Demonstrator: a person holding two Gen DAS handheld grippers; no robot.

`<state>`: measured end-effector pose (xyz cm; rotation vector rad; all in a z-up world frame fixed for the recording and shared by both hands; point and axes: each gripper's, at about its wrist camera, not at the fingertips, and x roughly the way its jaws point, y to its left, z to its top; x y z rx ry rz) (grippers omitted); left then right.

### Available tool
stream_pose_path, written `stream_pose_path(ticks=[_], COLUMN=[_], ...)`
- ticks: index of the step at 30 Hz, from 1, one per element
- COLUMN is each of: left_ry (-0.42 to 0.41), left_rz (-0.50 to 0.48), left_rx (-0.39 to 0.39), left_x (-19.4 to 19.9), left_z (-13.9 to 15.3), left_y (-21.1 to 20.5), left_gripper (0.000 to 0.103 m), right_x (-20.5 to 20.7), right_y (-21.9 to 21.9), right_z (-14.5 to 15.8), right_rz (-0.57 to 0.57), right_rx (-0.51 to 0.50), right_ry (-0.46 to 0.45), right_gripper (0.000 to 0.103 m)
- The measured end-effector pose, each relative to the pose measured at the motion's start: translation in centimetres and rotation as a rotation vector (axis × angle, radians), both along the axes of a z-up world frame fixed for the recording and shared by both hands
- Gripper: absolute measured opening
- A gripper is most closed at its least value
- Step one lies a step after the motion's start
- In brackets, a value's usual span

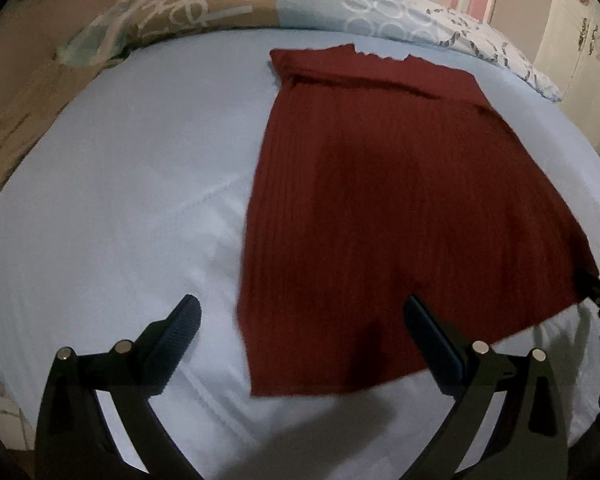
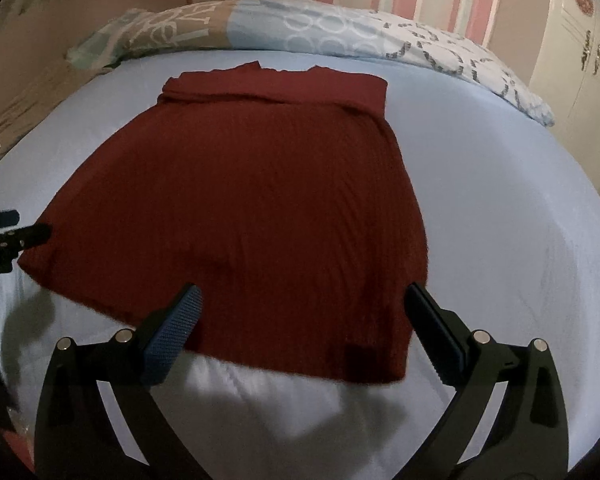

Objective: Fold small clothes
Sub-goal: 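Grasp the sweater hem with the left gripper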

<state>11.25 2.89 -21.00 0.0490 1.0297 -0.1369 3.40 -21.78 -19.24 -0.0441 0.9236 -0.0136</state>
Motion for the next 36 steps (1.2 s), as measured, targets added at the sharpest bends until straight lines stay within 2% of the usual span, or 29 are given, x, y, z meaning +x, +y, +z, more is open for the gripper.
stream_pose_path(ticks=[11, 15, 19, 25, 26, 27, 28, 29, 30, 31, 33, 34, 36], left_ry=[0.032, 0.068, 0.067, 0.083, 0.081, 0.08, 0.08, 0.084, 0.086, 0.087, 0.089, 0.089, 0.078], left_rz=[0.002, -0.002, -0.033, -0.02, -0.016, -0.012, -0.013, -0.024, -0.038, -0.054, -0.081, -0.094, -0.108], left_rx=[-0.001, -0.047, -0.055, -0.1, -0.102, -0.092, -0.08, -0.079, -0.076, -0.08, -0.081, -0.08, -0.058], left_x=[-1.3, -1.4, -1.4, -0.4, -0.4, -0.3, -0.3, -0.4, -0.5, -0.5, -0.6, -0.6, -0.7], left_z=[-2.1, -2.8, -2.6, -2.6, -2.6, -2.5, -2.5, -2.5, -2.5, -2.5, -2.4, -2.4, -2.2], left_y=[1.4, 2.0, 1.5, 1.5, 1.5, 1.5, 1.4, 1.2, 0.9, 0.6, 0.0, -0.3, -0.8], left_gripper=[0.101, 0.101, 0.101, 0.1, 0.098, 0.084, 0.074, 0.071, 0.063, 0.051, 0.035, 0.021, 0.016], right_x=[-1.2, -1.3, -1.2, -1.4, -1.4, -1.4, -1.4, -1.3, -1.3, -1.2, -1.2, -1.2, -1.3], right_y=[-0.7, -0.8, -0.6, -0.2, -0.1, -0.2, -0.2, -0.2, -0.3, -0.4, -0.6, -0.6, -0.7], right_z=[1.5, 1.5, 1.5, 1.2, 1.1, 1.0, 0.9, 0.8, 0.7, 0.6, 0.4, 0.4, 0.3], right_rz=[-0.023, -0.027, -0.022, -0.016, -0.016, -0.017, -0.019, -0.022, -0.025, -0.028, -0.031, -0.032, -0.034], right_rx=[-0.003, 0.0, -0.008, -0.025, -0.029, -0.033, -0.033, -0.03, -0.026, -0.022, -0.022, -0.023, -0.023], right_ry=[-0.028, -0.028, -0.019, -0.009, -0.006, -0.003, -0.001, 0.002, 0.005, 0.009, 0.013, 0.014, 0.014], right_gripper=[0.1, 0.1, 0.1, 0.1, 0.1, 0.1, 0.1, 0.1, 0.1, 0.1, 0.1, 0.1, 0.1])
